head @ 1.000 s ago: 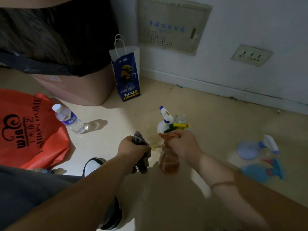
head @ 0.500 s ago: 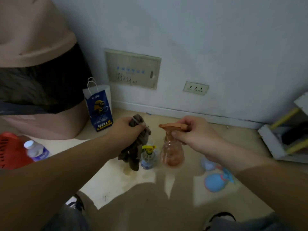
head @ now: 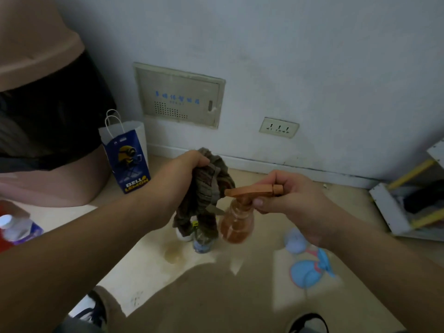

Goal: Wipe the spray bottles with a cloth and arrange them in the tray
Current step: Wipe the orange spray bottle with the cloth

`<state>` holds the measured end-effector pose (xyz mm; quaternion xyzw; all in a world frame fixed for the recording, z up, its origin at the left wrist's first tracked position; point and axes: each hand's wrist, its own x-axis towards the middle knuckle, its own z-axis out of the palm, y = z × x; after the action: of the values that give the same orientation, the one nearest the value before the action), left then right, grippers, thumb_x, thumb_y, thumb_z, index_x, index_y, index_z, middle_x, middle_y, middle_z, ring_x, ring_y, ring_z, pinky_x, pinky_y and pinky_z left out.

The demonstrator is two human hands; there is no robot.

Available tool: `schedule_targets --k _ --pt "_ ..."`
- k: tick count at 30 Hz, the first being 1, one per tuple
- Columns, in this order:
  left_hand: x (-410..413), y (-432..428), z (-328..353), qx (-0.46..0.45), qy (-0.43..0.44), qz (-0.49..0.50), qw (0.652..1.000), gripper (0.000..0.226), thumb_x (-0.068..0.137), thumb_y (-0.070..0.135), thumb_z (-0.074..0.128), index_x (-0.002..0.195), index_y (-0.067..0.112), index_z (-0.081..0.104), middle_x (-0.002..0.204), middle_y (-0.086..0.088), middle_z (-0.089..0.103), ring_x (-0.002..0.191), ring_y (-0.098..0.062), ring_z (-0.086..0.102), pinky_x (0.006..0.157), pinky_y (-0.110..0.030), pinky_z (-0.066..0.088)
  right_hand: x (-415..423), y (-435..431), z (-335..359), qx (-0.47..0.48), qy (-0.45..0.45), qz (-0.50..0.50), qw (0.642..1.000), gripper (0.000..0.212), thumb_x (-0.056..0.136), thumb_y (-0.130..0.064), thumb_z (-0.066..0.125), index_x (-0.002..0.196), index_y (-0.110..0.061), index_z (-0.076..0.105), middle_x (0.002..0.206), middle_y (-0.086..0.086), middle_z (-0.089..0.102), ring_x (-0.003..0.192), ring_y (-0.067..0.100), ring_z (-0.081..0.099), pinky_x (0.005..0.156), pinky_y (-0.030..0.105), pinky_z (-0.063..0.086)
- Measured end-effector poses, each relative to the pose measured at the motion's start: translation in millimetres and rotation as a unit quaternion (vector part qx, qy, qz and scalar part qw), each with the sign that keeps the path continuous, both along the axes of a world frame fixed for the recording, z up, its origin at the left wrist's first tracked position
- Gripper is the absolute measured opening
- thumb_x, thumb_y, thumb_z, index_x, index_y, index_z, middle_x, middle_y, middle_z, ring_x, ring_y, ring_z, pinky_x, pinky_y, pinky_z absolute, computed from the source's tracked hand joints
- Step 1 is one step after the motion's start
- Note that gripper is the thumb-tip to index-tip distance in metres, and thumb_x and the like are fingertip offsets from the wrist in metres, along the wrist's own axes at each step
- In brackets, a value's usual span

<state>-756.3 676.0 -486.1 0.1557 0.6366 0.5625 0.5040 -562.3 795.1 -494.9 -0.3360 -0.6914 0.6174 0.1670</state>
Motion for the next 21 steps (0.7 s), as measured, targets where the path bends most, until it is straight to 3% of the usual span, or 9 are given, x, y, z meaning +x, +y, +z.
schedule_targets --k 2,5,8,9,11,13,16,17,21 --pt "-2.7 4.2 4.7 0.034 0.000 -0.041 0.999 0.025 0.089 0.027 0.061 0.100 0.007 0.070 0.104 -0.017 0.077 0.108 -0.037 0.070 0.104 -0.048 0.052 -4.9 5.4 0.8 0.006 0.003 0.002 1.000 0.022 0.076 0.012 0.076 0.087 -0.006 0.070 0.081 0.011 0.076 0.077 0.016 0.070 0.070 0.028 0.053" --pt "-9.0 8.7 6.8 0.075 0.008 -0.071 0.995 0.056 0.061 0.028 0.061 0.111 0.003 0.068 0.123 -0.023 0.069 0.115 -0.040 0.065 0.109 -0.047 0.049 -15.8 11.3 0.1 0.008 0.013 0.001 1.000 0.022 0.078 0.015 0.073 0.087 -0.005 0.069 0.082 0.012 0.076 0.079 0.017 0.072 0.069 0.026 0.056" --pt "-14.5 14.3 6.4 0.094 0.156 -0.101 0.978 0.021 0.080 0.022 0.059 0.095 0.012 0.068 0.094 -0.004 0.068 0.084 -0.019 0.065 0.076 -0.024 0.055 -23.7 13.6 -1.8 -0.001 0.014 -0.006 1.000 0.022 0.078 0.016 0.072 0.091 -0.001 0.069 0.087 0.018 0.076 0.078 0.019 0.072 0.069 0.027 0.057" --pt "-15.0 16.0 4.7 0.094 0.218 -0.115 0.964 0.021 0.085 0.018 0.053 0.097 0.012 0.069 0.088 -0.001 0.066 0.078 -0.017 0.064 0.070 -0.026 0.056 -25.8 13.5 -2.4 -0.005 0.014 -0.007 1.000 0.022 0.078 0.017 0.071 0.091 -0.001 0.069 0.084 0.016 0.076 0.076 0.018 0.072 0.068 0.026 0.056" --pt "-14.4 23.6 2.9 0.096 0.273 -0.185 0.939 0.036 0.084 0.017 0.045 0.108 0.009 0.071 0.093 -0.010 0.071 0.084 -0.028 0.066 0.075 -0.038 0.059 -29.8 12.2 -3.7 -0.013 0.014 0.001 1.000 0.023 0.078 0.017 0.071 0.090 -0.002 0.069 0.080 0.010 0.075 0.073 0.016 0.072 0.066 0.025 0.055" --pt "-9.4 23.9 -1.5 0.167 0.346 -0.244 0.890 0.032 0.093 0.019 0.049 0.114 0.017 0.073 0.102 -0.009 0.075 0.092 -0.030 0.071 0.085 -0.048 0.061 -33.6 8.5 -4.0 -0.015 0.017 0.010 1.000 0.026 0.078 0.017 0.071 0.090 -0.006 0.072 0.079 0.008 0.075 0.073 0.016 0.071 0.066 0.026 0.056" --pt "-5.8 23.4 -14.2 0.231 0.499 -0.267 0.791 0.024 0.100 0.027 0.062 0.120 0.018 0.072 0.112 0.005 0.070 0.103 -0.016 0.067 0.088 -0.041 0.056 -40.0 3.1 -4.8 0.020 0.023 -0.006 1.000 0.033 0.079 0.021 0.066 0.089 -0.010 0.074 0.075 0.005 0.075 0.070 0.017 0.069 0.063 0.031 0.058" --pt "-5.3 22.9 -16.9 0.223 0.513 -0.270 0.784 0.028 0.100 0.035 0.060 0.121 0.020 0.069 0.113 0.008 0.068 0.103 -0.014 0.066 0.087 -0.041 0.055 -42.4 0.3 -5.1 0.029 0.027 -0.013 0.999 0.034 0.081 0.021 0.064 0.088 -0.011 0.073 0.072 0.003 0.075 0.067 0.015 0.069 0.061 0.031 0.057" --pt "-6.4 22.1 -27.3 0.129 0.482 -0.263 0.826 0.042 0.102 0.057 0.032 0.124 0.029 0.054 0.104 0.007 0.070 0.094 -0.017 0.067 0.085 -0.044 0.055 -51.4 -11.5 -7.1 0.046 0.053 -0.031 0.997 0.042 0.083 0.022 0.060 0.085 -0.017 0.076 0.069 0.001 0.074 0.061 0.009 0.066 0.057 0.024 0.054"
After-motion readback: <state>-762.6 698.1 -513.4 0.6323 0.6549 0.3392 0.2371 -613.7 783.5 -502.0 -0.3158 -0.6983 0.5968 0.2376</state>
